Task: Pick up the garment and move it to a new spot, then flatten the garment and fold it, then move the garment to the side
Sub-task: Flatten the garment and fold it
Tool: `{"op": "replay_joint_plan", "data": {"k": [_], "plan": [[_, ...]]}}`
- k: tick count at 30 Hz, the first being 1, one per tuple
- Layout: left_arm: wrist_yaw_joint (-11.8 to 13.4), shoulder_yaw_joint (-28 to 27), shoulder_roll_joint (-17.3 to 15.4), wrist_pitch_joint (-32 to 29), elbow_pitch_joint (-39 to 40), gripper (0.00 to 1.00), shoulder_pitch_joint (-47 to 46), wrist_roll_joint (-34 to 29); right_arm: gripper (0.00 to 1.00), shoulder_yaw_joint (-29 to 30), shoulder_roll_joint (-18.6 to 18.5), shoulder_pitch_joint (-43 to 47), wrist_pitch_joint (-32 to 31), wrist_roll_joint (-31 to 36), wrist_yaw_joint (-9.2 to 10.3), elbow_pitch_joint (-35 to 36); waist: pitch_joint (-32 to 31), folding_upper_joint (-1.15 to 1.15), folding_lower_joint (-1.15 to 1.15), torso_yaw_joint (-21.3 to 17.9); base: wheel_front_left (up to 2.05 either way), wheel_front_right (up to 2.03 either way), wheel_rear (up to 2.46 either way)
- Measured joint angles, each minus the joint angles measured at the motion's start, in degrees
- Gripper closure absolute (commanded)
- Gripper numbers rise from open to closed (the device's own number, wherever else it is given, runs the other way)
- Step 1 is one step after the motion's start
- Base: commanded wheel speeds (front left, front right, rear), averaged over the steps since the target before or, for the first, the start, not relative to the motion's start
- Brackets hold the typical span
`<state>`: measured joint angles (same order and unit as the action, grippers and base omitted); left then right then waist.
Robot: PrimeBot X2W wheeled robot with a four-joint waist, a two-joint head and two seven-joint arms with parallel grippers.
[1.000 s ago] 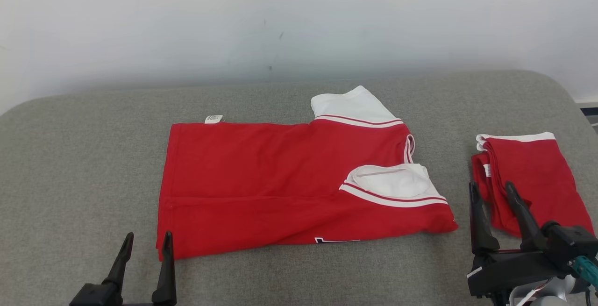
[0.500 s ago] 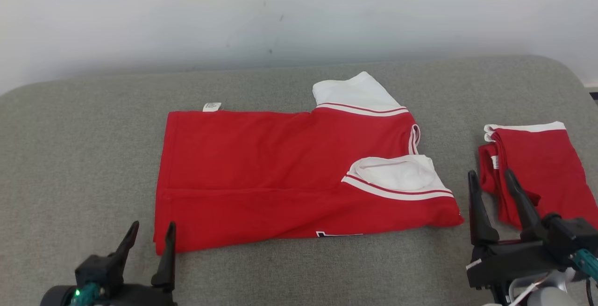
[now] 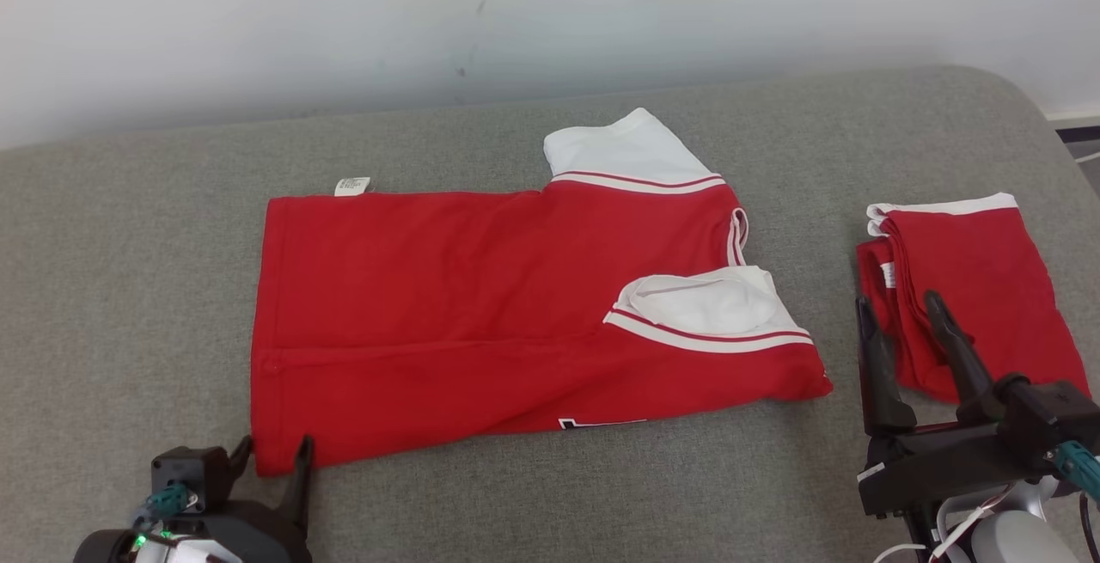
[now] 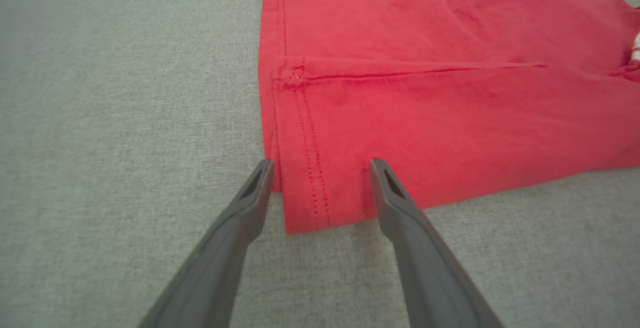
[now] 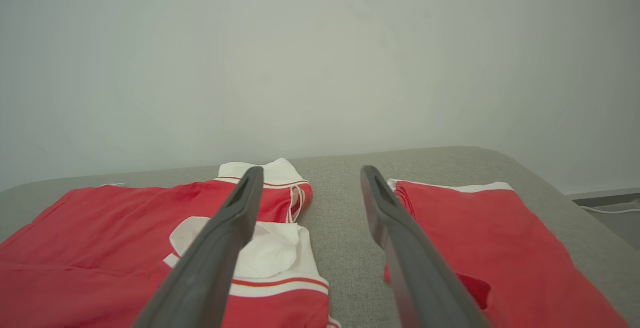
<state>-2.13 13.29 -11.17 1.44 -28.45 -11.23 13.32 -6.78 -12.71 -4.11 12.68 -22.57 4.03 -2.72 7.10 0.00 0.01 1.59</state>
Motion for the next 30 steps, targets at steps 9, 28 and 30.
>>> {"op": "replay_joint_plan", "data": {"k": [9, 28, 30], "plan": [[-0.42, -0.07, 0.43, -0.92, -4.49, 0.79, -1.66, 1.34, 0.00, -0.57, -0.04, -0.02, -0.09, 0.08, -0.08, -0.37, 0.40, 0.00, 0.00, 0.03, 0.00, 0.00, 0.00], [-1.00, 1.83, 2.82, -0.31, -7.64, 1.00, -7.22, 1.22, 0.00, -4.89, -0.98, -4.43, -10.51, 2.44, -0.78, -11.95, 3.06, 0.00, 0.00, 2.09, 0.00, 0.00, 0.00], [-1.12, 1.91, 3.05, -0.04, -7.98, 1.00, -7.49, 1.23, 0.00, -4.64, -0.90, -4.45, -11.13, 2.44, -0.48, -12.74, 3.33, 0.00, 0.00, 2.48, 0.00, 0.00, 0.00]]}}
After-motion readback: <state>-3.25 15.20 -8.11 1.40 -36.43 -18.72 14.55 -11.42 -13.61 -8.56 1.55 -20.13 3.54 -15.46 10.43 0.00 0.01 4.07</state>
